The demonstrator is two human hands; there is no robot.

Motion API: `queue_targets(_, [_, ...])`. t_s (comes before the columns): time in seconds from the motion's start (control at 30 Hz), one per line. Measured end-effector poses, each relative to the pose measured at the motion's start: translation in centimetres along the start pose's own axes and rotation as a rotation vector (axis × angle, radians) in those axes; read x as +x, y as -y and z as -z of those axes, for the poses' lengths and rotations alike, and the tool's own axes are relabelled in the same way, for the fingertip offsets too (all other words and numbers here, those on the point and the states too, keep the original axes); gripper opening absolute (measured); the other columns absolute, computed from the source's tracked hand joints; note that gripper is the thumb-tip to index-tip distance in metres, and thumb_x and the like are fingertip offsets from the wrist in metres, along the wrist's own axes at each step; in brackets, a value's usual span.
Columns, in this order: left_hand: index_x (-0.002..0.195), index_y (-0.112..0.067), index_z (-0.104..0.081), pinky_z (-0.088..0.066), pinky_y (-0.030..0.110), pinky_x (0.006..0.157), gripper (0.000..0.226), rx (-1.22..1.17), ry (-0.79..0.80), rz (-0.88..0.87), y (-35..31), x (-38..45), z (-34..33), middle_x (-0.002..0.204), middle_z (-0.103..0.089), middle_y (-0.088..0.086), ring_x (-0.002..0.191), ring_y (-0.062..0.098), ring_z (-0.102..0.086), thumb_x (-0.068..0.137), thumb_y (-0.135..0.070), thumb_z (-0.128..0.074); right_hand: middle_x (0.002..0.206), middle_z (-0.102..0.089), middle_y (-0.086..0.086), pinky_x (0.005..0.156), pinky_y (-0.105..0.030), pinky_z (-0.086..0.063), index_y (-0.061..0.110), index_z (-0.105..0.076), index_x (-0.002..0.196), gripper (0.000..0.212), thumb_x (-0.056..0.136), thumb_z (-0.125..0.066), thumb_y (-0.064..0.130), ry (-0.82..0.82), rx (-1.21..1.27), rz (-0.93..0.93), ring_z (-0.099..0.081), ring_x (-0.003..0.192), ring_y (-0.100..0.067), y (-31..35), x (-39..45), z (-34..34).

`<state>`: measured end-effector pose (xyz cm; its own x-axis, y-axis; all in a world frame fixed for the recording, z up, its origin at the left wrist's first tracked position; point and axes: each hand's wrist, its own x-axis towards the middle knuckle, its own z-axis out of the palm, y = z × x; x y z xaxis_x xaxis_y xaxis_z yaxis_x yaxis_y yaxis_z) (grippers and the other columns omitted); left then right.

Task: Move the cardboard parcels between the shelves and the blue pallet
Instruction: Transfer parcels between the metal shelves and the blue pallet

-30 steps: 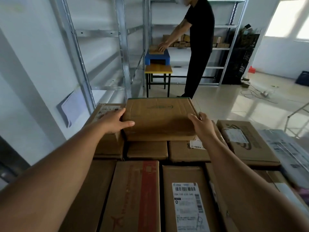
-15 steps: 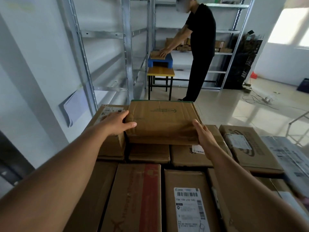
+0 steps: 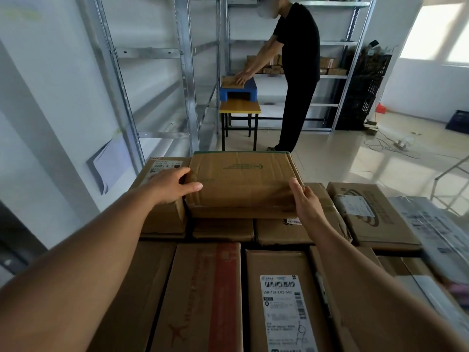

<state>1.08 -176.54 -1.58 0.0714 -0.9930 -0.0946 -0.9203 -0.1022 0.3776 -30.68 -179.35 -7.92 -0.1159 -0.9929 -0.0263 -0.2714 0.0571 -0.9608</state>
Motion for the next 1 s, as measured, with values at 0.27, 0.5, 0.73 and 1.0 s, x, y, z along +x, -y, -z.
queue_targets(0.27, [0.15, -0.024, -0.012, -0.019, 0.046, 0.114, 0.081, 0.046, -0.035, 0.026, -0.8, -1.3, -0.5, 0.157, -0.015, 0.006, 0.143, 0.027, -0.016, 0.086, -0.064, -0.043, 0.144, -0.043, -0.011, 0.103, -0.042, -0.034, 0.013, -0.031, 0.146, 0.078, 0.089, -0.038, 0.066, 0.006, -0.118, -0.009, -0.041, 0.129, -0.028, 1.2, -0.6, 0.3])
queue_targets(0.5, [0.15, -0.027, -0.01, -0.013, 0.047, 0.116, 0.079, 0.071, -0.252, -0.024, -1.9, -5.3, -0.9, 0.158, -0.008, 0.002, 0.145, 0.024, -0.007, 0.087, -0.063, -0.042, 0.139, -0.041, -0.008, 0.097, -0.044, -0.042, 0.019, -0.033, 0.143, 0.063, 0.087, -0.054, 0.041, -0.251, -0.477, 0.27, -0.04, 0.124, -0.025, 3.5, -2.9, 0.7])
queue_targets(0.73, [0.149, -0.026, -0.017, -0.009, 0.046, 0.115, 0.073, 0.029, -0.531, -0.019, -4.9, -14.6, -4.2, 0.157, -0.014, 0.002, 0.144, 0.022, -0.008, 0.089, -0.059, -0.042, 0.13, -0.05, -0.006, 0.1, -0.041, -0.035, 0.018, -0.052, 0.13, 0.043, 0.091, -0.051, 0.036, -0.166, -0.651, 0.638, -0.043, 0.121, -0.023, 3.8, -10.1, -0.1])
queue_targets(1.0, [0.149, -0.026, -0.018, -0.006, 0.044, 0.116, 0.071, -0.047, -0.57, 0.204, -5.9, -28.5, -13.4, 0.157, -0.013, 0.001, 0.145, 0.019, -0.007, 0.09, -0.054, -0.045, 0.13, -0.051, -0.001, 0.1, -0.037, -0.034, 0.023, -0.052, 0.128, 0.04, 0.092, -0.045, 0.039, 0.173, -0.677, 0.819, -0.043, 0.119, -0.022, -1.8, -22.3, -1.1])
